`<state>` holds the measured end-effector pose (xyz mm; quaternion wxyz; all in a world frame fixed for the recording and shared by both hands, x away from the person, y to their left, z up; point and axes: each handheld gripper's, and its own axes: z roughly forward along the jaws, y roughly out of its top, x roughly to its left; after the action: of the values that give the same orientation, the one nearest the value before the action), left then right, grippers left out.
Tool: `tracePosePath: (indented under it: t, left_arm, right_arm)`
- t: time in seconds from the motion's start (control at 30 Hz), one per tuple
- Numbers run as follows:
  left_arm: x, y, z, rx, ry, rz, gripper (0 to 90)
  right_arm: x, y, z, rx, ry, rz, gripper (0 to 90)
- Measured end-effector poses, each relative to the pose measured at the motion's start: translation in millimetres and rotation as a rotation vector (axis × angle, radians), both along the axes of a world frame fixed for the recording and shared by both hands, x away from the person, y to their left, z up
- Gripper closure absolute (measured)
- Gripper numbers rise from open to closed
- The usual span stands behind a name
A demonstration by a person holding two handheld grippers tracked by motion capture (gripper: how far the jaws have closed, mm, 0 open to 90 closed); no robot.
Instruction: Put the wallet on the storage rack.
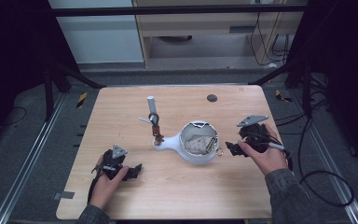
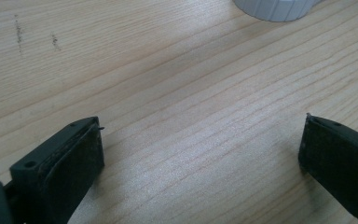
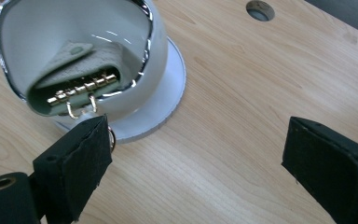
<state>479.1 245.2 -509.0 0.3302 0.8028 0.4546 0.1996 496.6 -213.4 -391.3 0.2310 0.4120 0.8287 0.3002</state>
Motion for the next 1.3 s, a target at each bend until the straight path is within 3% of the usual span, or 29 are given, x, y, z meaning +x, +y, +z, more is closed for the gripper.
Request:
tracePosePath:
  t: [0.33,0.67,0.93,1.3]
  left_arm:
    - [-0.3,-0.1,0.2,0.002,0.002,0.001,0.0]
    - [-0.3,-0.2,0.0,0.001,0.001,0.001,0.0]
    - [-0.3,-0.1,0.2,0.002,0.002,0.001,0.0]
    - [-0.3,-0.1,0.2,0.002,0.003,0.001,0.0]
  right_arm:
    - [-6.1,-18.5,-21.3,0.11,-0.013,-0.067,8.6]
    - [-6.9,-28.3,-56.5,0.129,0.028,-0.102,4.4]
    - [-4.2,-30.6,-73.3,0.12,0.023,-0.133,7.5]
    - [8.7,-37.6,-96.3,0.173,0.06,-0.162,7.3]
